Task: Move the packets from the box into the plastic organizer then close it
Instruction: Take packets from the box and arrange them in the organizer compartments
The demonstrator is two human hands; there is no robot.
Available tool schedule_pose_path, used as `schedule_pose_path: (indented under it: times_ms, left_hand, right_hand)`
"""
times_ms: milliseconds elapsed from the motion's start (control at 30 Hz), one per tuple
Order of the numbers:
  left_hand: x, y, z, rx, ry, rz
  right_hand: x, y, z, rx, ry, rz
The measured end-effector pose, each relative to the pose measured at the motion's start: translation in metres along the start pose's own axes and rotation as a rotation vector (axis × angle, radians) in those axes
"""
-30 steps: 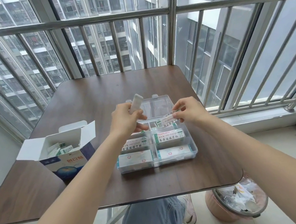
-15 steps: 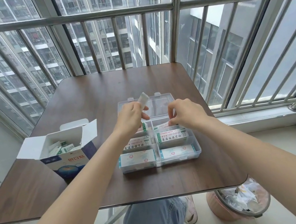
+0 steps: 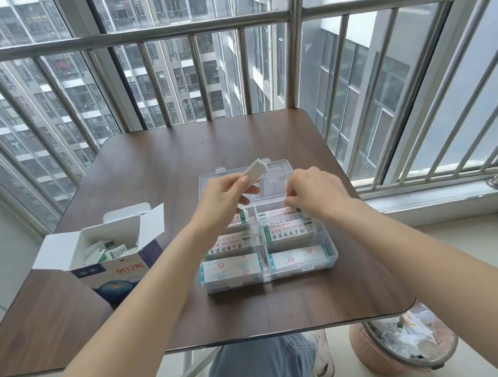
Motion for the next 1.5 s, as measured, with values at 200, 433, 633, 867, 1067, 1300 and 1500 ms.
schedule_pose_path:
  times_ms: [200, 433, 633, 867, 1067, 1300, 1500]
  left_hand:
    - [0.005, 0.003, -0.007, 0.066, -0.088, 0.020]
    - [0.032, 0.002, -0.020, 0.222, -0.360, 0.121]
    - [0.035, -0.010, -0.013, 0.186, -0.445, 0.067]
    - [0.049, -0.017, -0.001, 0.206, -0.718, 0.136]
    - [0.054, -0.018, 0.001, 0.287, -1.047, 0.151]
    - [0.058, -0.022, -0.001, 0.287, -1.248, 0.148]
    - [0.055, -0.025, 0.005, 0.205, -1.217, 0.164]
  right_hand:
    - [-0.018, -0.003, -0.016, 0.104, -0.277, -0.083]
    - [-0.015, 0.009, -0.020, 0.271, -0.972, 0.188]
    - [-0.013, 0.002, -0.041, 0.283, -0.821, -0.034]
    - [0.004, 0.000, -0.035, 0.170, -0.363, -0.046]
    - [0.008, 0.005, -0.014, 0.047, -0.053, 0.001]
    - [0.009, 0.000, -0.002, -0.012, 0.140, 0.029]
    - [0.011, -0.003, -0.011, 0.113, 0.009, 0.082]
Point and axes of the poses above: each hand's wrist, its own y-axis away from the middle knuckle, its own x-axis out of the palm, z = x × y, the point moved 8 cm from there along -y, towards the middle knuckle, and after that the axes turned 7 degrees about -z, right-handed, at the moved point
